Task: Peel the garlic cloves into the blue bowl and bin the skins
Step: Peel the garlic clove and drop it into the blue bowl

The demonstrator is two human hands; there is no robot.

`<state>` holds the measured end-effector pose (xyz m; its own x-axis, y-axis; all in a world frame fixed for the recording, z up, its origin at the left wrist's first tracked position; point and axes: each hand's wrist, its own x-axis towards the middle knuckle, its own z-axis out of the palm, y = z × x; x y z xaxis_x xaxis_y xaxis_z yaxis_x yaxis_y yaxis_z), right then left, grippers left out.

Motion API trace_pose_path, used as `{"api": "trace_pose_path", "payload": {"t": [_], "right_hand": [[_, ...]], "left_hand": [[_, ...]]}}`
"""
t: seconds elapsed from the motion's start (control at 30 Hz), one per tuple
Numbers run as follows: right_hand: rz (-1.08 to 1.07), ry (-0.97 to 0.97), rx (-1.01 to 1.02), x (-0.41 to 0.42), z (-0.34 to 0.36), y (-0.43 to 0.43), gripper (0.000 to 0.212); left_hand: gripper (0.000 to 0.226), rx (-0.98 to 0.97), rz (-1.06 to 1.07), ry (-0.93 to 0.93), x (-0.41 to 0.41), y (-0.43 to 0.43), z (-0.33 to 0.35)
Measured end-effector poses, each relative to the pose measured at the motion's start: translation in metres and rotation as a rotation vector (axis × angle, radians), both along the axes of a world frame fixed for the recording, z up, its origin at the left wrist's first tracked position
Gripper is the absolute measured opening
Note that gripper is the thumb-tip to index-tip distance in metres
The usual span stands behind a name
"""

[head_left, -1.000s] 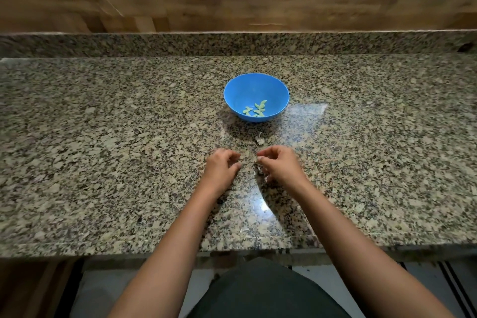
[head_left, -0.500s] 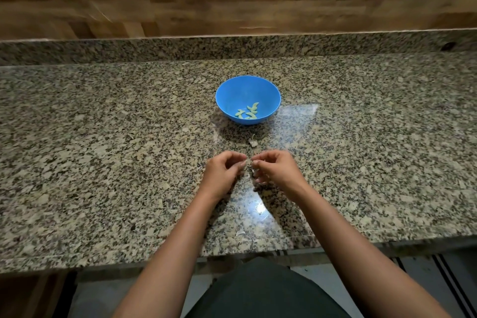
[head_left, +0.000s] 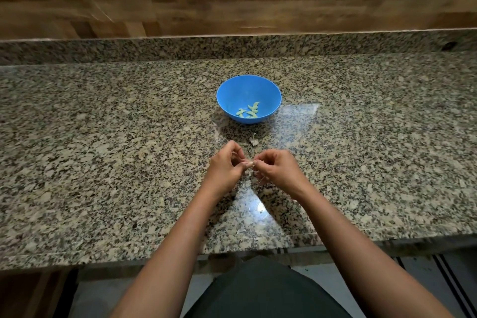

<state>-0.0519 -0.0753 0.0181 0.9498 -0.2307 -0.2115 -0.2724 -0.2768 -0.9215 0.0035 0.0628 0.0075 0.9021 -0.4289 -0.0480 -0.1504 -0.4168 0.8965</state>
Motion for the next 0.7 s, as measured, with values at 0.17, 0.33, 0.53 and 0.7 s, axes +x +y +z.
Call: {"api": "trace_pose_path", "payload": {"t": [0.17,0.33,0.53,0.7], "right_hand": [[0.031,0.043,-0.028,0.0003,0.0018,-0.0033,0.01],[0.05,0.066,-0.015,0.0003,0.0029,-0.0063,0.008],[-0.033,0.072,0.225,-0.001,0.0036,-0.0048,0.013],[-0.106,0.091,0.406,-0.0022,0.0065,0.0003,0.014]], "left_hand": [[0.029,0.041,-0.022,-0.05,-0.0016,-0.0001,0.0012],[0.024,0.029,-0.038,-0.014,-0.0013,-0.0001,0.0027],[0.015,-0.105,-0.052,0.054,-0.0027,0.0004,0.0037],[0.017,-0.109,-0.026,-0.004,-0.0066,0.0,-0.0001]]}}
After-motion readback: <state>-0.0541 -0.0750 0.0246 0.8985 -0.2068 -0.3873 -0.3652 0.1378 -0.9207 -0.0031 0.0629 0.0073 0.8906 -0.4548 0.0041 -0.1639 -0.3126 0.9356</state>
